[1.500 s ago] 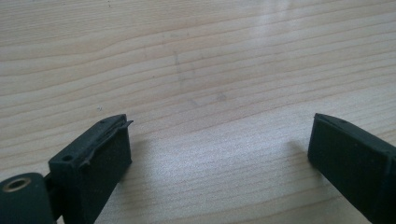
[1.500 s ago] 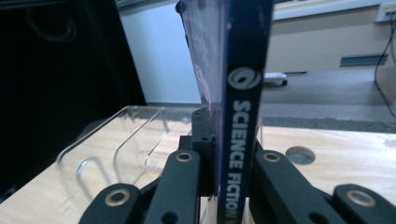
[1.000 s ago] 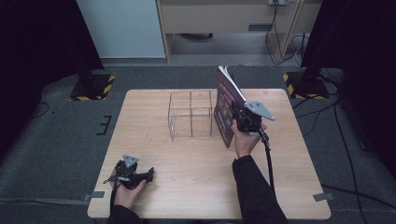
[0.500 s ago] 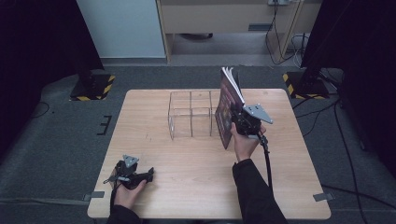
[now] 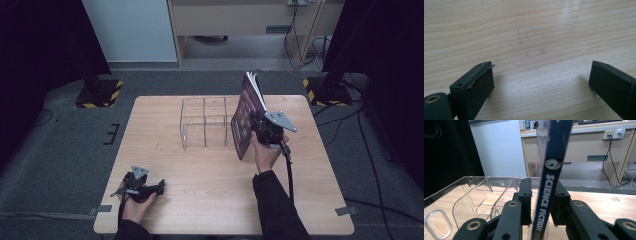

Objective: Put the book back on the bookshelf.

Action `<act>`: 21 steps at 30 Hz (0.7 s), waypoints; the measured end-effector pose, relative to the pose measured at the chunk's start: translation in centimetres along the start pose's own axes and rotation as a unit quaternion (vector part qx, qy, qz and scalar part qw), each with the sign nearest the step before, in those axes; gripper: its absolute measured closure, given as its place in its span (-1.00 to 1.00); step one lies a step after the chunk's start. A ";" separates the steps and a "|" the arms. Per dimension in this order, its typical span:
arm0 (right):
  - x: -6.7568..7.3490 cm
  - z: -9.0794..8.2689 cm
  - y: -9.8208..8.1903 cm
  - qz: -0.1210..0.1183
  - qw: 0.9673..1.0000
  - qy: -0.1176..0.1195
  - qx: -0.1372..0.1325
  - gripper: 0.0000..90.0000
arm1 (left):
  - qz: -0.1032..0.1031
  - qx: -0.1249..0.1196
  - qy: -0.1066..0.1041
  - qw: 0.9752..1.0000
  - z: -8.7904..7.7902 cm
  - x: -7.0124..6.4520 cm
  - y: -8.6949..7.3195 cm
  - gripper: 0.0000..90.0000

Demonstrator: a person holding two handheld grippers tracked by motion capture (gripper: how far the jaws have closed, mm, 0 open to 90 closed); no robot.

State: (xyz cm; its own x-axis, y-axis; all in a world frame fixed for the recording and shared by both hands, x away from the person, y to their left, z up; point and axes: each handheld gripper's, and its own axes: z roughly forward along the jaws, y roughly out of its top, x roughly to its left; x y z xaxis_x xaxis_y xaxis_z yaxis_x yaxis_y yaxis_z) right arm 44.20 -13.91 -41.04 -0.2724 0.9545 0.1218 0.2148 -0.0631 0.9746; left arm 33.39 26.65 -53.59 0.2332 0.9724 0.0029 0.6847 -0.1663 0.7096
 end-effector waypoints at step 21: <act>-0.4 0.0 0.1 -0.006 1.000 0.011 0.019 -0.30 | 0.000 0.000 0.000 1.000 0.0 0.0 0.0 -0.89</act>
State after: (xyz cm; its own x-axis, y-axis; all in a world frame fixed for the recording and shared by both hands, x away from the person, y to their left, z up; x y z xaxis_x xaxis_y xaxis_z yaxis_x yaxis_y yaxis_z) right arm 44.29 -14.30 -41.03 -0.2966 0.9482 0.1140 0.2465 -0.0393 0.9683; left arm 33.39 26.65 -53.59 0.2335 0.9724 0.0031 0.6849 -0.1667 0.7093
